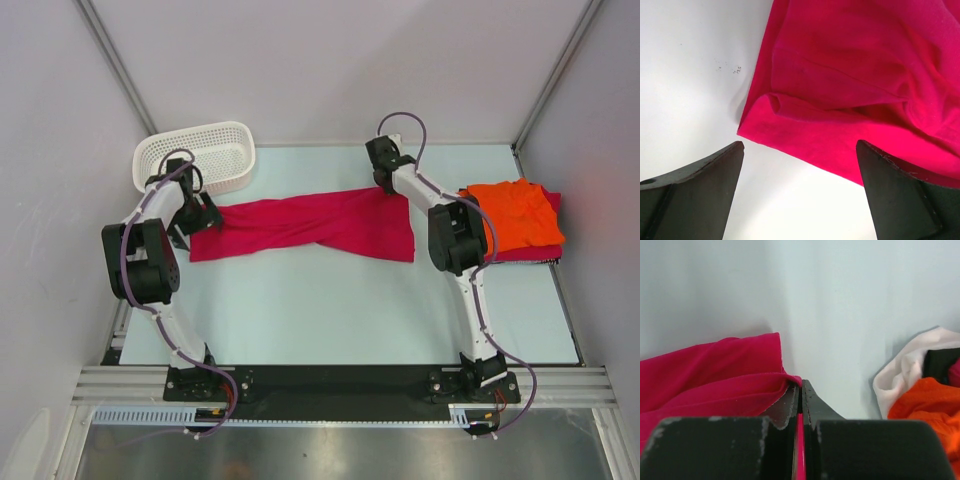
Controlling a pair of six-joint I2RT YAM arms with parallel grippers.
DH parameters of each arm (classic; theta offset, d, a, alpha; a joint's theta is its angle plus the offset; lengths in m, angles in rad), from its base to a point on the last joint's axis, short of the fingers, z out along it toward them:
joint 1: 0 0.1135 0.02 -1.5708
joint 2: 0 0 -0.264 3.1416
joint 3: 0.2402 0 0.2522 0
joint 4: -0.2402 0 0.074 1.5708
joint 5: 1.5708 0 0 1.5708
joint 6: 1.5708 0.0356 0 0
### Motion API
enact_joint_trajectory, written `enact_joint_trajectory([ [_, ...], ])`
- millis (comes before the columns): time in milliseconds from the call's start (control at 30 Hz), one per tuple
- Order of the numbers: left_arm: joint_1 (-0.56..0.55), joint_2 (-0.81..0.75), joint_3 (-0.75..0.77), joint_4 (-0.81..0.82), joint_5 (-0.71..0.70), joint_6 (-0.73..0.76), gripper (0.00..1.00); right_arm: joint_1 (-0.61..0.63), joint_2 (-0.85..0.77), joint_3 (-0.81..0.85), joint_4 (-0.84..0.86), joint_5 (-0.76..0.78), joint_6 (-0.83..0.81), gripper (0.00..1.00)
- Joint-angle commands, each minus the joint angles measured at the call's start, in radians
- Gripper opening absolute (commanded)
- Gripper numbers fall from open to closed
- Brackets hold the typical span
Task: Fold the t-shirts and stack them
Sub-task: Fold the other side of the tshirt into a rectangle
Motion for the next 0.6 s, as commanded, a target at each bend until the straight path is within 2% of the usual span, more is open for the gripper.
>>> enact_joint_trajectory([
  [0, -0.008, 0.0, 0.048, -0.015, -0.027, 0.022, 1.0, -0.014, 0.029, 0.045, -0.009, -0.056, 0.018, 0.0],
  [100, -0.008, 0.0, 0.051, -0.017, -0.024, 0.019, 1.0, -0.015, 0.052, 0.071, -0.035, -0.09, 0.009, 0.08],
  [133, -0.008, -0.001, 0.051, -0.017, -0.024, 0.019, 1.0, -0.014, 0.058, 0.095, -0.063, -0.087, 0.015, 0.48],
  [200, -0.009, -0.004, 0.053, -0.017, -0.022, 0.015, 1.0, -0.014, 0.059, 0.114, -0.086, -0.064, 0.019, 0.74],
  [233, -0.009, -0.007, 0.054, -0.017, -0.022, 0.013, 1.0, -0.011, 0.039, 0.115, -0.098, -0.049, 0.024, 0.9],
  [267, -0.009, -0.01, 0.056, -0.017, -0.022, 0.01, 1.0, -0.006, 0.023, 0.109, -0.103, -0.027, 0.028, 0.96],
  [333, -0.009, -0.017, 0.056, -0.017, -0.019, 0.009, 1.0, -0.006, -0.048, 0.097, -0.107, -0.018, 0.035, 1.0],
  [467, -0.011, -0.046, 0.059, -0.01, -0.004, 0.01, 1.0, -0.005, -0.218, 0.031, -0.089, -0.025, 0.045, 1.0],
  [567, -0.011, -0.079, 0.054, 0.009, 0.011, 0.031, 1.0, -0.017, -0.352, -0.07, -0.121, -0.099, 0.131, 1.0],
])
